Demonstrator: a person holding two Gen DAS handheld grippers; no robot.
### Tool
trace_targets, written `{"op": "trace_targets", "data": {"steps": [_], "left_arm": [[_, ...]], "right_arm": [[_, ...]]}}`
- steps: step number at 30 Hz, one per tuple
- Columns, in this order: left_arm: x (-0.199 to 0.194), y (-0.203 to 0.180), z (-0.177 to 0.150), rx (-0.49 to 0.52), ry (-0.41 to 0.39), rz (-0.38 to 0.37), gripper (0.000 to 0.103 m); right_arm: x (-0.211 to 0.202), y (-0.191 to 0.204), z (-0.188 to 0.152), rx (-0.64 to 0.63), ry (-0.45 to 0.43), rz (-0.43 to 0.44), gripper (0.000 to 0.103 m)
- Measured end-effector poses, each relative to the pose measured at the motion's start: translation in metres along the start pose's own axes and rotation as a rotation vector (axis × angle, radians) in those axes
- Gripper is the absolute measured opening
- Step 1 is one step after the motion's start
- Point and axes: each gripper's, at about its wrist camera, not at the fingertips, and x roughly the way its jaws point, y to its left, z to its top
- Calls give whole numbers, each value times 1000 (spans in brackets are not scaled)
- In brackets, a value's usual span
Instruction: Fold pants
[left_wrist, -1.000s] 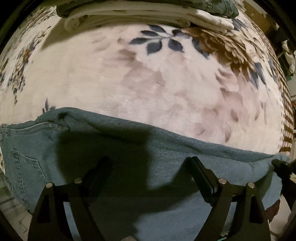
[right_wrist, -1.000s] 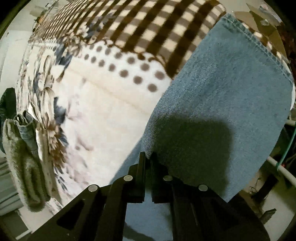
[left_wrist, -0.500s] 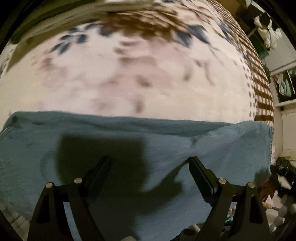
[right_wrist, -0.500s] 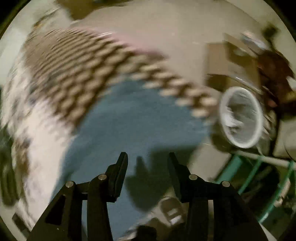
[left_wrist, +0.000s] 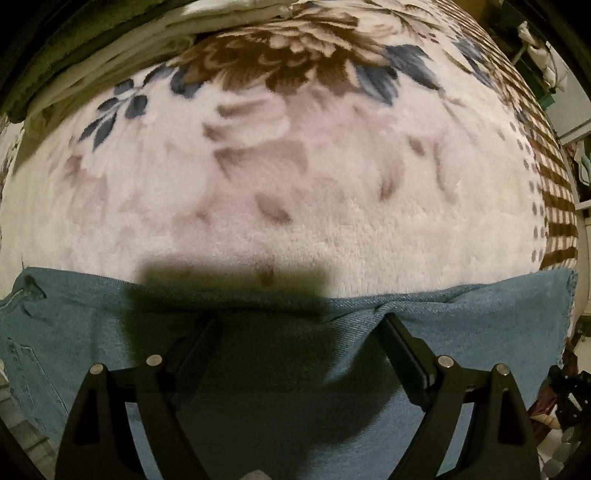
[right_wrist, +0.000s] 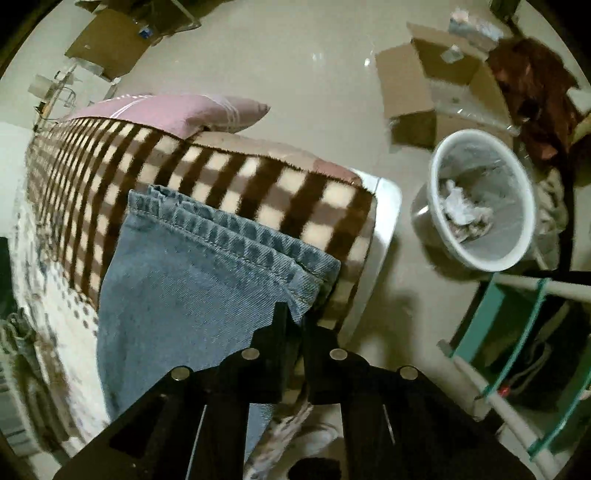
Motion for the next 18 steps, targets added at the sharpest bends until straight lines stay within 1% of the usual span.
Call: {"op": "trace_targets", "data": {"steps": [1,3,4,5,6,8,9,10,11,12,13,16,18], "left_arm": [[-3,2,0,-11,6,-16,89],[-2,7,2,-34,6,-48,89],[-4,8,5,-35,5,-58,89],[-5,6,5,-28,1,-65,89],[-4,12,3,-21,0,-65,89],[7,12,4,-19,16,-61,89],[11,12,6,-23,16,-61,90],[12,12,7,-19,10,-55,93],[13,10,9,-12,12,-49,95],[14,9,11,-5,19,-44,95],[15,8,12,-2,24,-44,97],[20,7,18,17,38,-66,103],[27,2,23,30,42,-58,103]], "right_arm": [[0,-4,2,11,19,48,15],[-2,-16,3,14,40,139,46],[-3,-21,4,14,36,181,50],[-3,-26,1,11,31,220,51],[0,-29,-1,2,40,246,51],[10,-32,-4,-3,54,265,51],[18,-33,-5,-3,63,297,51],[23,-32,-7,2,61,326,51],[25,-30,-7,8,36,350,51],[22,-28,-9,5,-22,390,50],[22,-25,-10,-1,-53,425,50],[26,-18,-16,-4,-91,475,50],[37,-17,-15,14,-95,506,51]]}}
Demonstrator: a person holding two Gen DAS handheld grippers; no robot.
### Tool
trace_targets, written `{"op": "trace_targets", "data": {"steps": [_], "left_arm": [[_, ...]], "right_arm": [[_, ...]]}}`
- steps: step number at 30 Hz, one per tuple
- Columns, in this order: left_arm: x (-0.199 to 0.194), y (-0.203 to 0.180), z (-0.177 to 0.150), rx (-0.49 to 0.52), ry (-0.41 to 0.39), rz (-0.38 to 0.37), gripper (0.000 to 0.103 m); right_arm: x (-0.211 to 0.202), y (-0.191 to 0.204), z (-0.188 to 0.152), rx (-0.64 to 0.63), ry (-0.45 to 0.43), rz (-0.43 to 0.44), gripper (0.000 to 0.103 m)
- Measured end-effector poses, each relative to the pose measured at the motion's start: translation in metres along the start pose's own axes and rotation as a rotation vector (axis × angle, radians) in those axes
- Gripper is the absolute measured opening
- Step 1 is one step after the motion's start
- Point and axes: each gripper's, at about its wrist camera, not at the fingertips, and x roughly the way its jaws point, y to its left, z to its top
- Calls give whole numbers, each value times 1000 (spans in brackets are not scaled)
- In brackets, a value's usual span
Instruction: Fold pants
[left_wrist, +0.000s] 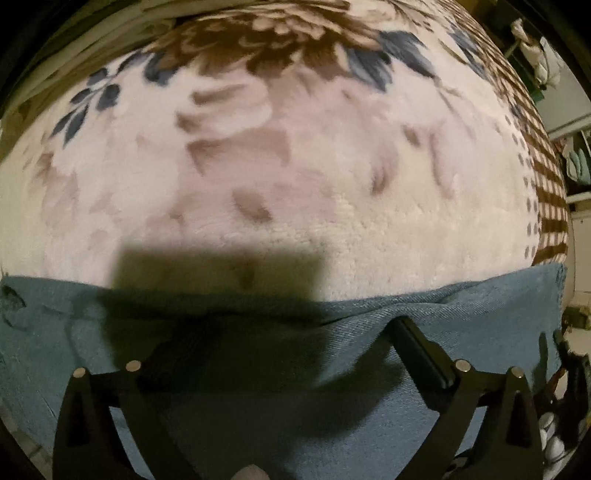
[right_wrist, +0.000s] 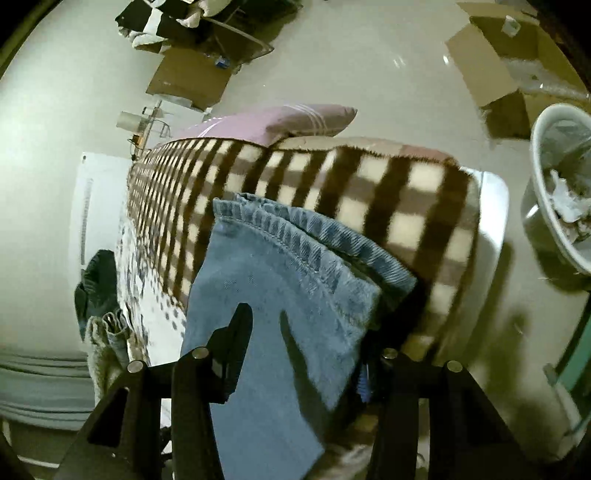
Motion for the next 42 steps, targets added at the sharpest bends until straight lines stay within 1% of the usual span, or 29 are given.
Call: {"op": "trace_targets", "data": {"steps": [1,2,3,4,6,8,9,10,11,12,15,17,22,24,27,30,32,33,35,37,40,42], "left_arm": [[1,-1,2,-1,1,6,103],[3,-1,4,-2,2,10,103],[5,-3,4,-2,2,15,103],[6,-4,5,-4,-1,20,103],[10,-4,3,-7,-12,28,103],[17,-11,-1,-9,-31,38,103],[24,-14,0,-7,-33,40,103],[22,-15,0,-5,-30,30,103],[14,-13,-5,-9,-29,17,103],[7,-10,-8,-19,-32,0,103],[-22,10,-22,-82,-89,-26,103],[-42,31,-35,-131,-116,-30,103],[-77,96,-74,-292,-126,-35,103],[-91,125,-90,-360,-138,-40,103],[-110,162,-111,-441,-166,-53,103],[-116,193,-127,-490,-179,-59,103],[-121,217,-142,-515,-178,-46,103],[-122,227,-148,-527,-181,-47,103],[-121,249,-162,-554,-171,-30,103],[-119,268,-174,-584,-163,-44,103],[-117,294,-192,-590,-156,-16,103],[-112,309,-199,-597,-146,0,103]], "right_arm": [[1,0,0,5,-4,14,51],[3,1,1,9,-5,32,48],[3,4,1,10,-8,43,28],[0,8,1,3,-20,76,21],[-2,20,2,-50,-32,91,20],[10,24,4,-64,-4,81,21],[22,23,7,-63,31,26,21],[27,20,7,-64,51,-1,22],[31,20,8,-73,49,1,19],[30,25,9,-95,41,-24,12],[15,40,5,-139,-8,-33,8],[3,55,-3,-170,-28,-12,8],[-33,111,-33,-272,-45,62,7],[-46,144,-55,-355,-38,90,8],[-48,190,-97,-460,-6,118,8],[-38,230,-151,-581,41,128,8],[-25,247,-192,-654,79,130,8],[-16,254,-211,-687,98,127,8],[11,266,-260,-760,161,113,7],[35,271,-307,-828,214,88,7],[67,271,-376,-933,278,50,7],[93,266,-428,-1022,324,3,7]]}}
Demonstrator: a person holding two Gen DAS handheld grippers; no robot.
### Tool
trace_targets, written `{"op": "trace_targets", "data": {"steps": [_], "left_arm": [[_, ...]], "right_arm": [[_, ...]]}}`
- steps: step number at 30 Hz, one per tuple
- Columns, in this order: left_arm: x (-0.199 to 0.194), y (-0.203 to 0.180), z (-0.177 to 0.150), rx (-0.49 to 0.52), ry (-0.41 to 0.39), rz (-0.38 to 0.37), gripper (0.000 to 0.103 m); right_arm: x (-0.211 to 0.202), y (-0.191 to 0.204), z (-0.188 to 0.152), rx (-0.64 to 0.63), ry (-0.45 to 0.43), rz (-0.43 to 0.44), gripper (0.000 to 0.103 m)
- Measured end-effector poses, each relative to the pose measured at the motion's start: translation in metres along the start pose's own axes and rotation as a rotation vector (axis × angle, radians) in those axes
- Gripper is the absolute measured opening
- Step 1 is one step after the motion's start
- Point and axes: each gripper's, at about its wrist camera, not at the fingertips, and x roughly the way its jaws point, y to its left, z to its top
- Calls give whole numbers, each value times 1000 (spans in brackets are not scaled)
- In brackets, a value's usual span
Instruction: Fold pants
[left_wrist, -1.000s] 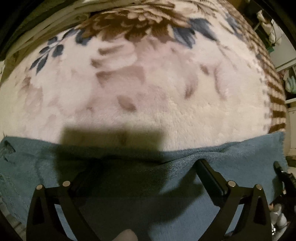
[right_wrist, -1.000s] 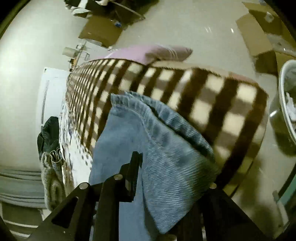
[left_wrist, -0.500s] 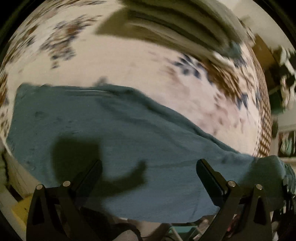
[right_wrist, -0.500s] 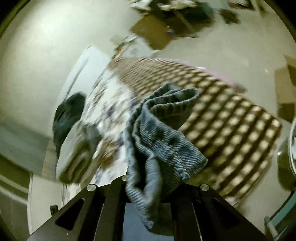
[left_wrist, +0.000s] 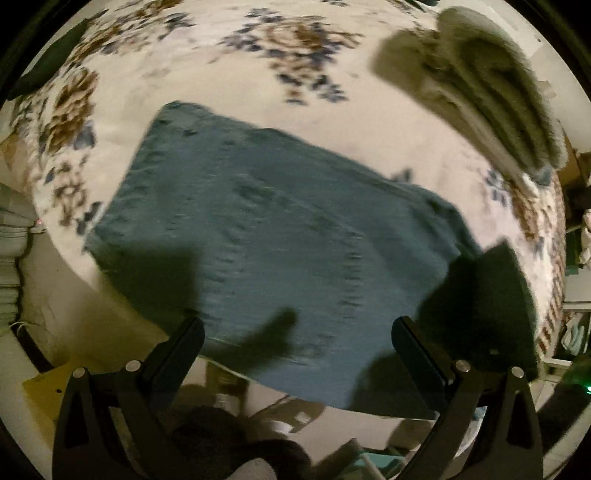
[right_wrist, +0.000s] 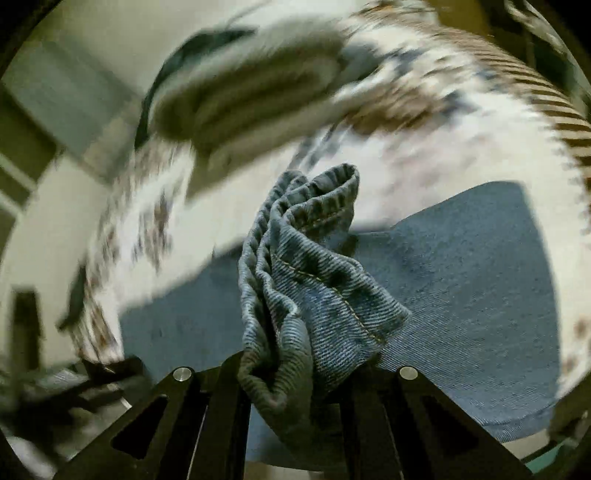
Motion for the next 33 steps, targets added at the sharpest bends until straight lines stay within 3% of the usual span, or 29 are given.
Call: {"op": "trace_targets", "data": {"steps": [4,5,6,8,11,13,15,21,23,25,26,28,33], "left_arm": [[14,30,8,-16,47,-6,103],[16,32,10,-19,50,-8,103],[17,35,13,-21,49,-11,103],[18,32,20,-15,45,-26,103],[19,20,31,-2,39,-66,103],[21,7,37,16,41,-100,103],[27,-13,41,53,46,-134,103],[68,-84,45,216,69,-139,102],[84,-109,42,300,66,-101,84],[91,-126,38,385,36,-44,69],[89,-128,36,404,15,-41,53],[75,-125,31,421,4,-120,14],[43,-98,26,345,15,-186,13]], "right_arm": [[51,41,-37,-111,102,-123,13],[57,46,-42,-123,129,-149,20],[65,53,-46,-138,164,-167,33],[69,62,-52,-146,224,-107,54],[55,64,-52,-127,279,27,58],[33,52,-49,-65,279,101,62],[9,29,-43,6,240,89,65],[-23,-61,-34,246,200,-146,65],[-28,-96,-37,349,210,-196,66],[-26,-116,-36,410,222,-178,66],[-22,-125,-29,428,233,-178,66],[-17,-135,-34,453,253,-180,66],[-14,-131,-36,418,261,-188,65]]}}
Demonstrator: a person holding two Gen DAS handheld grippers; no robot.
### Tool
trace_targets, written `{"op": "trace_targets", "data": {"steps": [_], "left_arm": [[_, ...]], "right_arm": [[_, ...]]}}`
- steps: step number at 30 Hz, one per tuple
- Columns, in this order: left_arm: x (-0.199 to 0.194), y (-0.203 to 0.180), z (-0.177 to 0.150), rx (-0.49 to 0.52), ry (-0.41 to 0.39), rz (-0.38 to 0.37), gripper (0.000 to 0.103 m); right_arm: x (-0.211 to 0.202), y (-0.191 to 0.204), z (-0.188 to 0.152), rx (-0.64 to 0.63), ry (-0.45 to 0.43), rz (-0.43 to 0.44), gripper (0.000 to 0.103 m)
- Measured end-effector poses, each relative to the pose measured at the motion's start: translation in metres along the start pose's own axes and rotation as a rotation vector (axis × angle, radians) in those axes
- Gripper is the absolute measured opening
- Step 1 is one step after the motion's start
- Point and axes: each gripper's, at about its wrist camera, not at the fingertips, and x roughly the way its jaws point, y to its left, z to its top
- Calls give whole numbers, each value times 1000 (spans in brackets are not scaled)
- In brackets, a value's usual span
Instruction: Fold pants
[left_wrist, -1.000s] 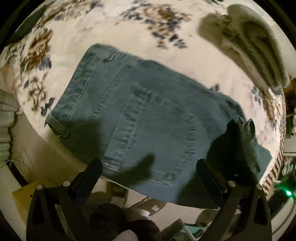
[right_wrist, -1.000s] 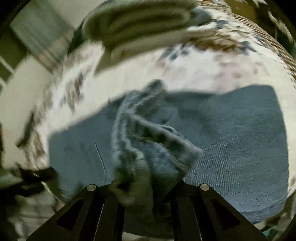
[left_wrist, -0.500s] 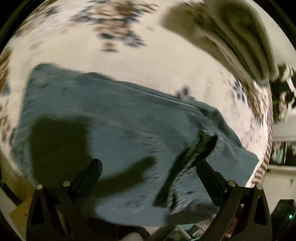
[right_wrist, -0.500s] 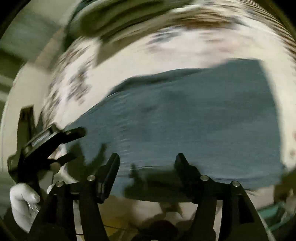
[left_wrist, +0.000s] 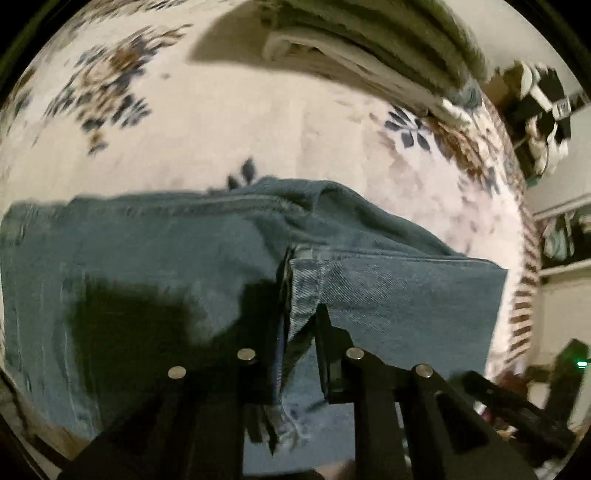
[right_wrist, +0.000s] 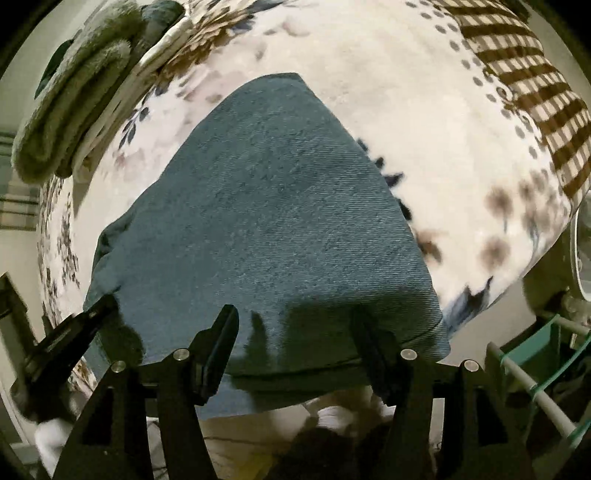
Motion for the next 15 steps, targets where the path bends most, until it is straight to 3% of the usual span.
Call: {"op": "trace_targets", "data": {"steps": [6,10,12,13,15], "left_arm": [[24,16,4,-50,55,15,14],[39,26,10,-76,119,-19,19],[27,29,10,-95,122,-5,19],[15,30,8,-99,107,40,17],[-14,30,-1,-110,48,52,17]], "right_arm": [[7,15,2,-39,26,-33,65],[23,35,-4,-176,103,-180,64],[26,39,-9,-235,126,-221,63],[25,43,-10,-262,135,-247,63],[20,52,-11,-292,124,-268,63]]}}
